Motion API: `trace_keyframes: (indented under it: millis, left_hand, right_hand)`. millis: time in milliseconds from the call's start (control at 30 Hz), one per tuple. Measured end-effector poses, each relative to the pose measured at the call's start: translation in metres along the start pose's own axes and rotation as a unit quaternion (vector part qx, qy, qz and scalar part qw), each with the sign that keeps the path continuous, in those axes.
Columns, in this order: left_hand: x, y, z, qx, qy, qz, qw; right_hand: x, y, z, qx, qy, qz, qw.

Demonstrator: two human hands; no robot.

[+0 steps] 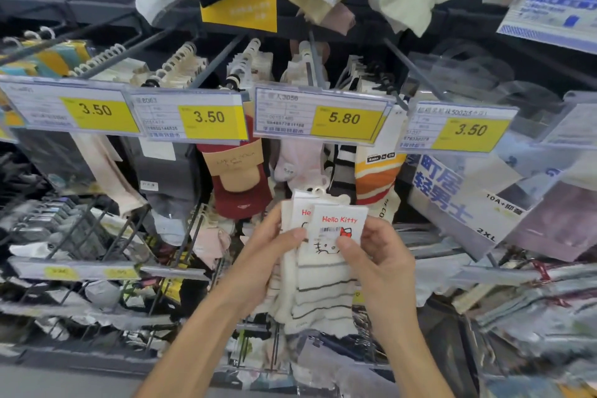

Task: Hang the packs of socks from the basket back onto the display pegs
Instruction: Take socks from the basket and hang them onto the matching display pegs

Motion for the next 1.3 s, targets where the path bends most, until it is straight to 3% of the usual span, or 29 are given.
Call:
trace_keyframes:
  millis: [200,400,500,600,833,1000,1300]
  left_hand:
    - [-0.018,0.004,0.015,-0.065,-0.053,-0.002,0.996]
    - [-0.043,-0.003,0.040,-0.092,-0.090,-0.039,0.991]
    - [-0.060,0.005,0.054,-0.089,-0.132,-0.010,0.987]
    - [-0.086,0.018,0.078,-0.098,-0.196,0.037,0.975]
    - [-0.155,0.003,0.147,-0.128,-0.335,0.031,0.933]
    - [-0.189,-0.025,0.181,-0.097,-0.357,0.049,0.928]
    - [-0.197,-0.072,0.265,-0.023,-0.353,-0.011,0.935]
  right_hand:
    - [-0.015,-0.015,-0.012,0.104,0.039,-0.004,0.994]
    - [-0.046,-0.013,-0.023,0.049,0.056,0.022,0.997]
    - [-0.072,-0.009,-0.030,0.015,0.065,0.029,0.997]
    - [-0.104,-0.018,-0.044,0.017,0.093,-0.008,0.995]
    - [-0.200,-0.012,-0.090,0.010,0.182,-0.115,0.976]
    - [-0.249,0.012,-0.130,0.002,0.210,-0.138,0.968]
    - [-0.275,0.019,-0.215,0.030,0.223,-0.169,0.960]
Point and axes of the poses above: each hand's wrist, its own x-axis towards the middle knuckle, its own y-axis out of the palm, z = x × y, the point moved 8 cm from there along x, towards the middle knuckle, and after that the axes turned 3 degrees about z, right-handed, at the moved point
